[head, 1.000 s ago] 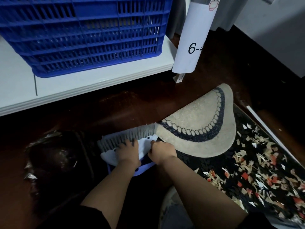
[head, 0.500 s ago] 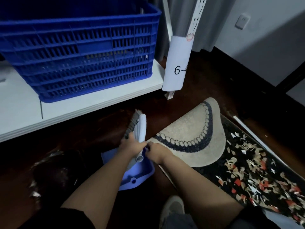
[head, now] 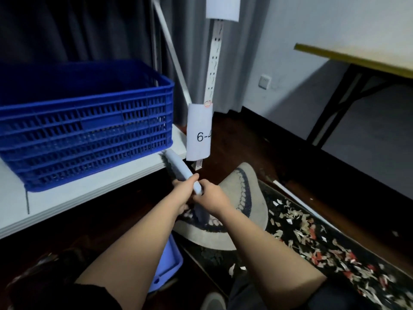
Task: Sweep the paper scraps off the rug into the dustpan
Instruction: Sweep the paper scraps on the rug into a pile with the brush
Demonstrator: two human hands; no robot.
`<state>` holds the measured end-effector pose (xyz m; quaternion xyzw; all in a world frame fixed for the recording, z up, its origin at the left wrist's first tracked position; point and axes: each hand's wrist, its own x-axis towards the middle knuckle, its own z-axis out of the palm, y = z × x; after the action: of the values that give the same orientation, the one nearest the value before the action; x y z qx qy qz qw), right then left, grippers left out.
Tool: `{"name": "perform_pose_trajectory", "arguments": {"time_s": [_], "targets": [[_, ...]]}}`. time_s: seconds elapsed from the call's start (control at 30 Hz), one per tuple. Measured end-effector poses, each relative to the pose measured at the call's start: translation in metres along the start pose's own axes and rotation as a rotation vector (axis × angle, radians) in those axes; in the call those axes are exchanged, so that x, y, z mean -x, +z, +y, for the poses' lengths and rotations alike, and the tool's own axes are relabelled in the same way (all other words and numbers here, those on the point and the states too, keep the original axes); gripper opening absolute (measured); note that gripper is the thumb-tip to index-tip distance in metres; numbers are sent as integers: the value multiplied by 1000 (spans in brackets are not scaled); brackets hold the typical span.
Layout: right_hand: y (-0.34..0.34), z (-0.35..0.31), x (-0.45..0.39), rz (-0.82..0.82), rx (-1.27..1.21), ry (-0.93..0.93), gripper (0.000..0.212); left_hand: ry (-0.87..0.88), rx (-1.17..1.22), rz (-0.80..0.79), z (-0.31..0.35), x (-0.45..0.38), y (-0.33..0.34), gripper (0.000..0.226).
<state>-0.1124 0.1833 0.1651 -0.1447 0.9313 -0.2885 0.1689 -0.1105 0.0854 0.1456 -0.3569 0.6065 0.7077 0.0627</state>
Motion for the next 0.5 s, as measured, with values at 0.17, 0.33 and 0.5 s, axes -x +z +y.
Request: {"name": "perform_pose_trajectory", "arguments": {"time_s": [0.17,0.33,0.5], "targets": [[-55,8,27,268,33,8,31,53,164,-137,34,34,41,60],[-110,19,58,406,135,31,40,77,125,-307,62,74,82,42],[-161,39,94,539,280,62,36,74,-52,-486,80,108,122,55]]}}
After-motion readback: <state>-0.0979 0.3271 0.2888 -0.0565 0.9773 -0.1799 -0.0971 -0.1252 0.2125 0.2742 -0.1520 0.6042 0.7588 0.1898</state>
